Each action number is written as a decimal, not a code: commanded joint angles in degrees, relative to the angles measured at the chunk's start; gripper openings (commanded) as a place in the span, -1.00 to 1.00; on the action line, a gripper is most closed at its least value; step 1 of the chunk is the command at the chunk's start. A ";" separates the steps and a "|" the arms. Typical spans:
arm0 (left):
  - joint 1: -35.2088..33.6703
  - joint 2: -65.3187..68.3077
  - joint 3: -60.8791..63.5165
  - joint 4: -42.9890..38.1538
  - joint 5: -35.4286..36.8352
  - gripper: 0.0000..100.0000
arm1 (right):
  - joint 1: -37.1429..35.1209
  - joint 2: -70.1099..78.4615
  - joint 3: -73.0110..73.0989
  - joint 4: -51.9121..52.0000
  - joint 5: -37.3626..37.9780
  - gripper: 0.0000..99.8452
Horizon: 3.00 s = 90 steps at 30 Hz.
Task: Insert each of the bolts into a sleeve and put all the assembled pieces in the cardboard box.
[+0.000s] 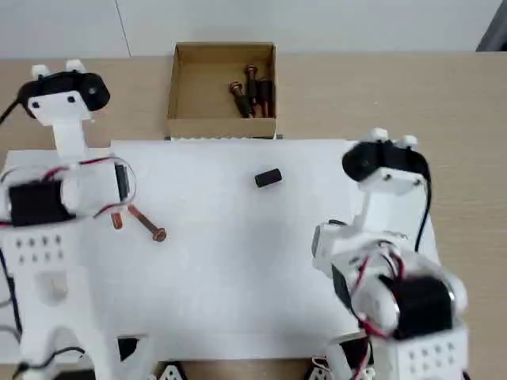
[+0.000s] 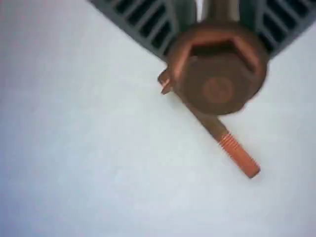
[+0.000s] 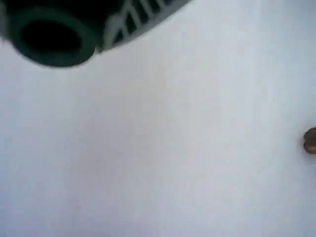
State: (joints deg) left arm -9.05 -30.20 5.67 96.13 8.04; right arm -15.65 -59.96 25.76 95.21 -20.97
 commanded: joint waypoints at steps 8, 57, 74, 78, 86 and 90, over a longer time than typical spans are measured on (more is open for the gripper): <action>8.09 -21.80 22.37 -17.23 4.31 -0.99 | 0.22 -15.34 15.03 -9.19 5.36 -1.00; 33.67 -71.03 64.31 -46.95 20.40 -0.99 | -24.92 -24.75 57.14 -69.05 35.25 -1.00; 33.58 -71.03 65.45 -47.38 22.68 -0.99 | -25.19 -24.75 57.05 -69.67 37.89 -1.00; 33.41 -71.03 65.45 -48.62 22.68 -0.99 | -27.12 -24.75 57.14 -69.67 37.98 -1.00; 33.32 -71.03 65.45 -48.97 22.42 -0.99 | -27.03 -24.75 56.97 -69.67 37.98 -1.00; 33.32 -71.03 65.45 -48.97 22.42 -0.99 | -26.86 -24.75 56.88 -69.76 37.98 -1.00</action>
State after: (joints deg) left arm 24.26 -100.79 71.43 48.48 30.46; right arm -42.37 -84.13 83.43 27.25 16.40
